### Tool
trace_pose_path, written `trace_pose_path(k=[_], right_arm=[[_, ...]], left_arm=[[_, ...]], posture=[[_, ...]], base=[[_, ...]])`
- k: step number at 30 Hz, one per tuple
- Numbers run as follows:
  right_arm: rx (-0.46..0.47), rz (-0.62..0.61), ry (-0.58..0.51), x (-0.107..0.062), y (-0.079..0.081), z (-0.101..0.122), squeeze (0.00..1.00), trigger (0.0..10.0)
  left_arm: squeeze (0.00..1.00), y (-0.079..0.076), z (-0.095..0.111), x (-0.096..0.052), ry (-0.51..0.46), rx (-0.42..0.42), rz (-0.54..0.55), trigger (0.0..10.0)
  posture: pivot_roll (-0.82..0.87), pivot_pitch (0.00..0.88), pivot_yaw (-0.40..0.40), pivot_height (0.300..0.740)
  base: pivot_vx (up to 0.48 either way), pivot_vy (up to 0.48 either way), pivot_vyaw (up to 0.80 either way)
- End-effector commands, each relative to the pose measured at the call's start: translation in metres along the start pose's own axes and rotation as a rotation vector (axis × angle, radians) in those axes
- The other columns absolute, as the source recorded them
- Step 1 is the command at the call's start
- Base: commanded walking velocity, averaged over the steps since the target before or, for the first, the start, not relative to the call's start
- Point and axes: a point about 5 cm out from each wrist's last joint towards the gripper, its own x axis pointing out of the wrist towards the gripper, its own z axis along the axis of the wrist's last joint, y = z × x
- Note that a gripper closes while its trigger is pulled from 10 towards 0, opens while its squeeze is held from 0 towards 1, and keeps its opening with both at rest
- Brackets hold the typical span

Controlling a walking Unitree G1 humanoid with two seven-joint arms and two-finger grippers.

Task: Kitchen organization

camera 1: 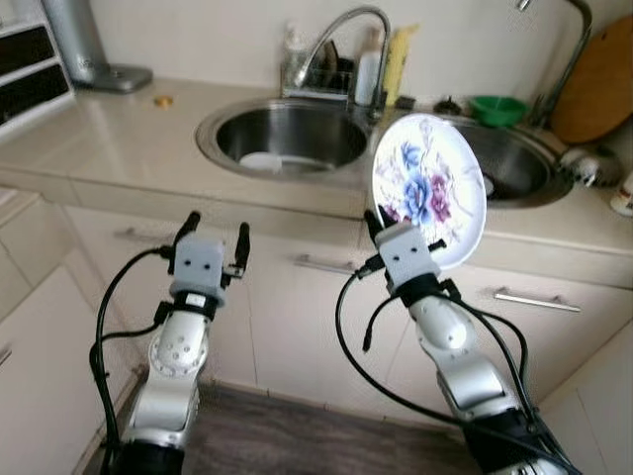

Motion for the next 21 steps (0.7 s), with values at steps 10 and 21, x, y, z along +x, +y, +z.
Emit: trace_pose_path(k=[10,21], right_arm=[[0.015,-0.061,-0.037,0.0045,-0.0091,0.0066,0.0,10.0],[0.027,-0.064,-0.028,0.0056,-0.008,0.0051,0.0,10.0]], left_arm=[[0.0,-0.0012,0.0027,0.0029,-0.01,0.003,-0.013,10.0],[0.0,-0.0034,0.0029,0.0045,-0.011,0.002,-0.019,10.0]], posture=[[0.08,0.0,-0.035,0.74],[0.08,0.0,-0.034,0.74]], base=[[0.327,0.0,0.0],[0.328,0.0,0.0]])
